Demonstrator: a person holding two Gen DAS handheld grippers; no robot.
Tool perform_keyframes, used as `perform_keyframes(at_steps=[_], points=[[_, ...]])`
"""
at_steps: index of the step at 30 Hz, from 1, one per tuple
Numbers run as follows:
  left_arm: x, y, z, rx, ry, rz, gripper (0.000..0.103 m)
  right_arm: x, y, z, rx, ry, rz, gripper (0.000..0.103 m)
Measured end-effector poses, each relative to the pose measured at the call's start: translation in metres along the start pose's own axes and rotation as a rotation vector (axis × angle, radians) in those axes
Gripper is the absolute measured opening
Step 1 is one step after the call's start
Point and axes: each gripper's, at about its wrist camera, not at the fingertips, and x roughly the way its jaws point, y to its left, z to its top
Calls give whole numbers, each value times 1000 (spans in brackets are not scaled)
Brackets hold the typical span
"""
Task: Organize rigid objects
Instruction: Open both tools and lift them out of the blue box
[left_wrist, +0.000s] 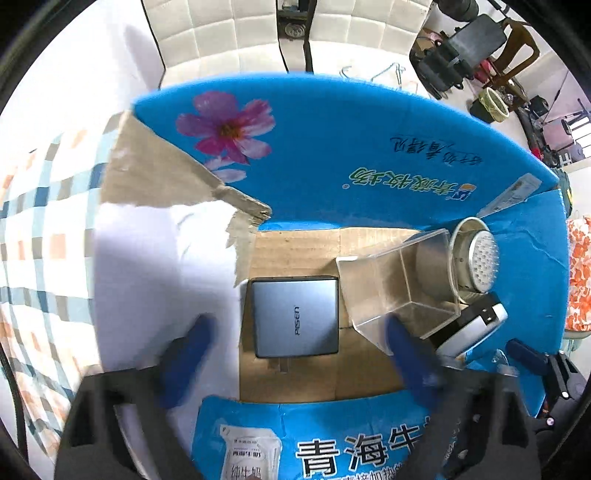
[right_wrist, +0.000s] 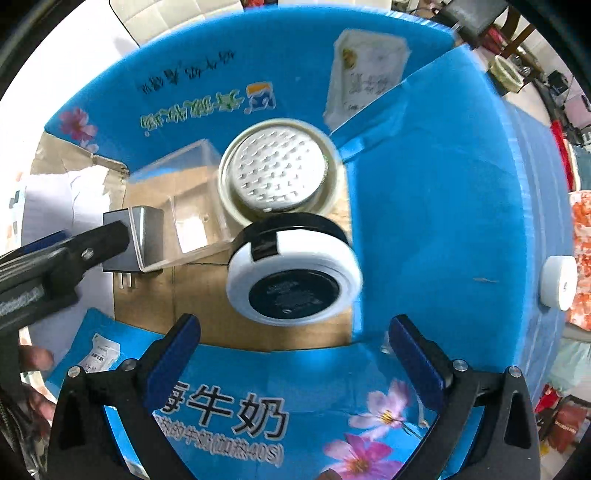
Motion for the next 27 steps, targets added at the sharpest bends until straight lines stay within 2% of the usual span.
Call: perform_keyframes(at_steps=[6,12,21,27], points=[[-19,11,-15,-7,-57,16,103,-23,-5,-15,7,-41,5,103],[-43,14,-40,8,-140,59,103,-63,3,-28,-6,-94,6,103],[-106,4,-79,-21,-319,89,103,-145,-7,-67,-12,-287,11,103],[-142,-6,-109,-1,-370,100,103,-193,-13,-92,-26,-358,30,103]])
